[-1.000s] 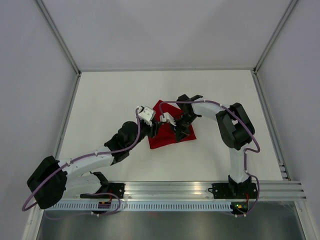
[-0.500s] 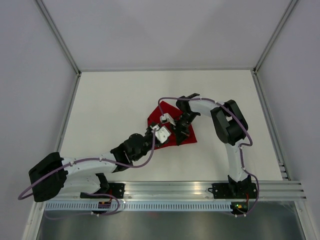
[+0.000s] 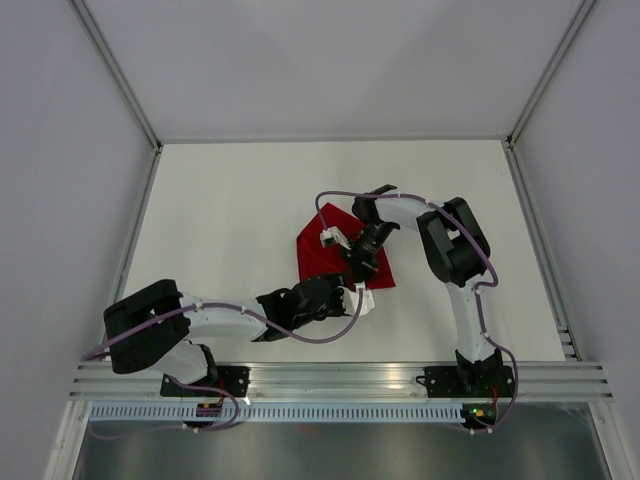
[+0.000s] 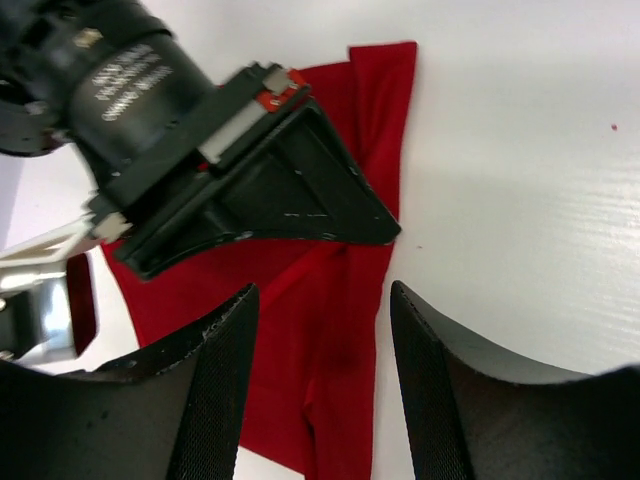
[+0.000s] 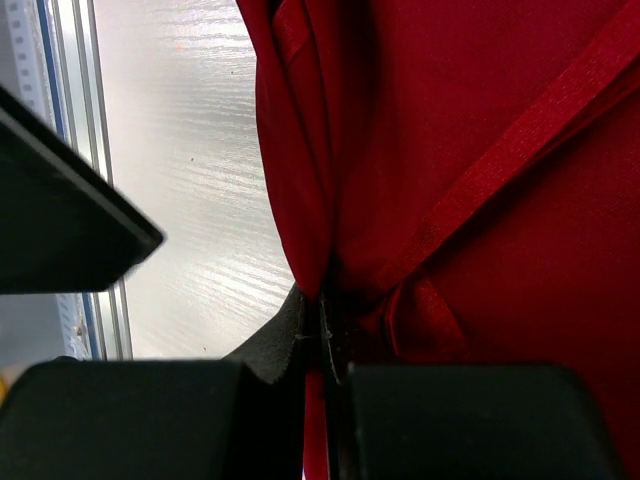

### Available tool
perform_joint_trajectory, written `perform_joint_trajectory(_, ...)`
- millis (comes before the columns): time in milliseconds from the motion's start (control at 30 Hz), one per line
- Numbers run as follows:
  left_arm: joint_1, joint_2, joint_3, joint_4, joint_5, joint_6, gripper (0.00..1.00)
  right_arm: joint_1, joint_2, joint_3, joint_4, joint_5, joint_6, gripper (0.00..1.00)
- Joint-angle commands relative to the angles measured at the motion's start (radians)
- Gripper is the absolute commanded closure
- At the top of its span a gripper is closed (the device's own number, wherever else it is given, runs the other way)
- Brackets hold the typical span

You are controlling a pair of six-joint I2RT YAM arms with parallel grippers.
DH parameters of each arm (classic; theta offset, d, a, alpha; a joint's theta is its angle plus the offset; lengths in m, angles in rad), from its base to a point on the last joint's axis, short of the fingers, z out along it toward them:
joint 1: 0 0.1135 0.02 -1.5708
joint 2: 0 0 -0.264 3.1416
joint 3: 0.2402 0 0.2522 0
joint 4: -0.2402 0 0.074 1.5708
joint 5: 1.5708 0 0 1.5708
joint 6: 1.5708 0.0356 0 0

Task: Fold the napkin, place the utensils inside, and roll it up
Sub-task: Roll the napkin with the utensil

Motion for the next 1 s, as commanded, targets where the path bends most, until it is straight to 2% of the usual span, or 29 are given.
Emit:
perform_joint_trajectory(0,-0.006,0.069,0.042,-0.004,0.063,0.082,0.39,-0.001,0.055,-0.001,0.044,0.078,-0.049,0.98)
perform_joint_trajectory(300,-0.003,0.206,0.068,0.071,0.089,0.109,0.39,-0.003,0.063,0.007,0.041,0.079,-0.045,0.99)
perform_joint_trajectory(633,0.055,0.272,0.096,0.088,0.096,0.080,0.41,-0.003,0.063,0.008,0.038,0.078,-0.048,0.99)
perform_joint_trajectory(833,0.088,0.275,0.109,0.028,0.149,0.067,0.47,-0.006,0.063,0.011,0.035,0.073,-0.049,1.00)
perform_joint_trajectory(933,0.094,0.278,0.128,-0.023,0.176,0.066,0.53,-0.006,0.065,0.013,0.033,0.073,-0.049,1.00)
perform_joint_trajectory(967,0.095,0.281,0.134,-0.033,0.178,0.067,0.58,-0.006,0.066,0.014,0.032,0.073,-0.051,1.00)
